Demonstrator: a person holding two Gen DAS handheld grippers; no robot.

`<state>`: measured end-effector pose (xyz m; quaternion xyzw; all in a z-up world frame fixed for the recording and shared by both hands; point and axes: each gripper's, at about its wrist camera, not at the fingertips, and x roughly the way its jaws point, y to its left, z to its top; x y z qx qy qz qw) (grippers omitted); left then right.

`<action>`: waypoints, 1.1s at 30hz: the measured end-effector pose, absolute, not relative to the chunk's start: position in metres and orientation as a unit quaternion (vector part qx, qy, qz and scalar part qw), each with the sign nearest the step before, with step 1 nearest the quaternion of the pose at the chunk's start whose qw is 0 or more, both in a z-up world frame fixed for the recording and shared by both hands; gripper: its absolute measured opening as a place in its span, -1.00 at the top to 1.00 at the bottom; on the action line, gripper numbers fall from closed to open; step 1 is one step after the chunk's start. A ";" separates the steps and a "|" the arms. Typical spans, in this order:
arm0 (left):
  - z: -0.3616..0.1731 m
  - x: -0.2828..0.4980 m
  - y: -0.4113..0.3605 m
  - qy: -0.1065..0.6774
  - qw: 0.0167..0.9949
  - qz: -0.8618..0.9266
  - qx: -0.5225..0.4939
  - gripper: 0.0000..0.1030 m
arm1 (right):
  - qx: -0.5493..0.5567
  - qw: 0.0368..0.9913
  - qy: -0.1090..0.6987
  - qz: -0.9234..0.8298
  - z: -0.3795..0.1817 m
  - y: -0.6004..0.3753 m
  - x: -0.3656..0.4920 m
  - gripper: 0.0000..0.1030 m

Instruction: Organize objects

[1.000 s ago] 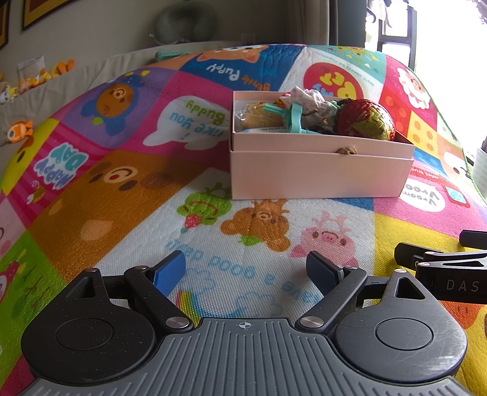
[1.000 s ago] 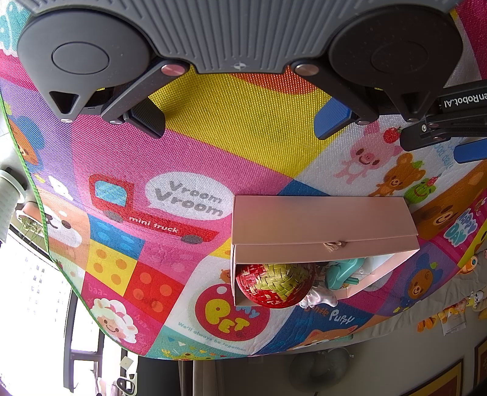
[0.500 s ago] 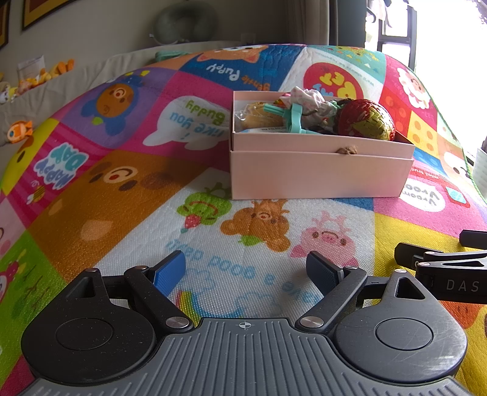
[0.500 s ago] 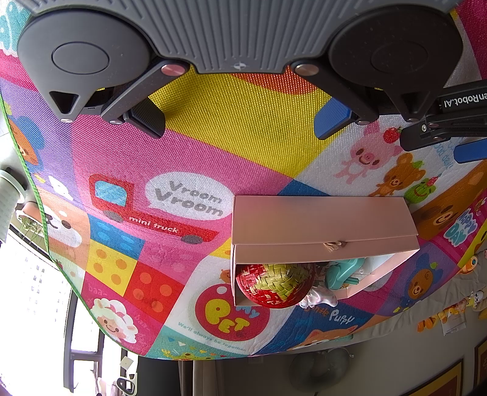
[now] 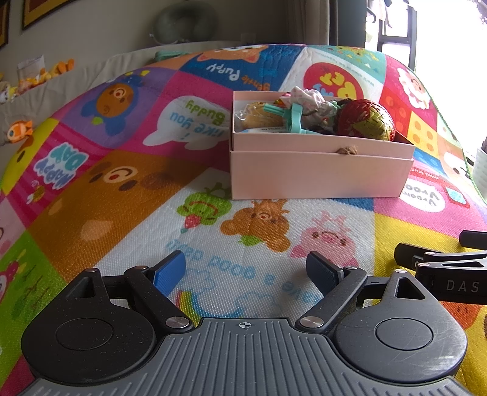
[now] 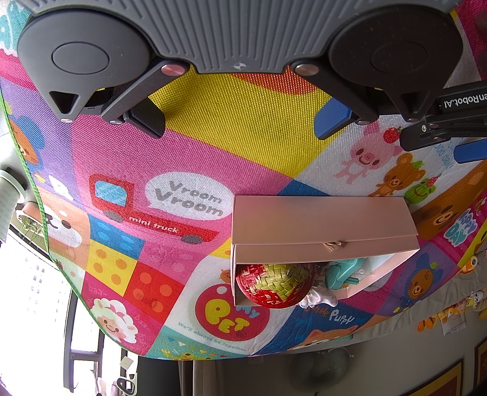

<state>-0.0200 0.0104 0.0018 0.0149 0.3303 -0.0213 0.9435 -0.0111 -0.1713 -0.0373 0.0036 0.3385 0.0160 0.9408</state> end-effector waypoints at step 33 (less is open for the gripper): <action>0.002 -0.021 0.010 0.331 0.943 -0.024 0.011 -0.77 | 0.004 0.941 0.338 0.016 -0.037 -0.171 -0.011 -1.00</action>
